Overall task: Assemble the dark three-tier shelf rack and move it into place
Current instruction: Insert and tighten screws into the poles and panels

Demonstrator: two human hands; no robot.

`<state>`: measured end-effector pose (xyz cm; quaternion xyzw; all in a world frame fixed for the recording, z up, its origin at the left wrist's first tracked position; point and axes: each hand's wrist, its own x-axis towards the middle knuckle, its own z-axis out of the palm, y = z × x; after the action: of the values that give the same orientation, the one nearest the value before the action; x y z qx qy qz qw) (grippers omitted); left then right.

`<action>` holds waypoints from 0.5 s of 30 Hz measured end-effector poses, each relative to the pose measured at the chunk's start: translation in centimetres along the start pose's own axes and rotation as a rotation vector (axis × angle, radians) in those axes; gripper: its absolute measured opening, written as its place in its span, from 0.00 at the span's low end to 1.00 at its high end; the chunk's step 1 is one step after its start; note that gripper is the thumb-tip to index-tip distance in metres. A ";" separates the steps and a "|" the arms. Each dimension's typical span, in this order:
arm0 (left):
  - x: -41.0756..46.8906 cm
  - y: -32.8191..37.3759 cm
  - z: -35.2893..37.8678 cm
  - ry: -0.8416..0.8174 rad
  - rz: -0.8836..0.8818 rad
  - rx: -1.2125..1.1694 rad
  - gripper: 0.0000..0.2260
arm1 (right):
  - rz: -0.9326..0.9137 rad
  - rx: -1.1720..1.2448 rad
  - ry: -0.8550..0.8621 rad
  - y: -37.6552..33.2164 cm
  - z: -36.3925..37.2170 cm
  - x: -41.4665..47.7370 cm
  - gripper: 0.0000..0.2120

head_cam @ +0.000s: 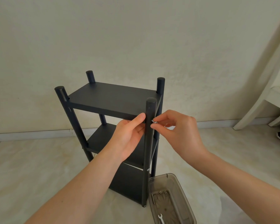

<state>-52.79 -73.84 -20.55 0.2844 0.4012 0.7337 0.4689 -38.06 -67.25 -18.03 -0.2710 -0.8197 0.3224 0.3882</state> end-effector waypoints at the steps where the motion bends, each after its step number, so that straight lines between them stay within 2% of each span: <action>1: 0.0 -0.1 0.0 -0.003 0.002 -0.005 0.10 | 0.014 0.009 0.002 0.0 0.1 0.0 0.04; 7: 0.1 -0.3 -0.2 -0.014 0.009 -0.009 0.10 | 0.049 0.076 0.025 0.0 0.4 -0.1 0.08; 11: 0.0 -0.3 -0.2 -0.036 0.013 -0.004 0.10 | 0.032 0.077 0.031 0.1 0.5 -0.3 0.07; 15: 0.0 -0.4 -0.3 -0.041 0.017 -0.019 0.09 | 0.095 0.131 0.034 0.1 0.6 0.0 0.07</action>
<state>-52.87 -73.82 -21.01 0.2983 0.3820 0.7355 0.4734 -38.50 -67.39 -18.40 -0.2891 -0.7763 0.3888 0.4034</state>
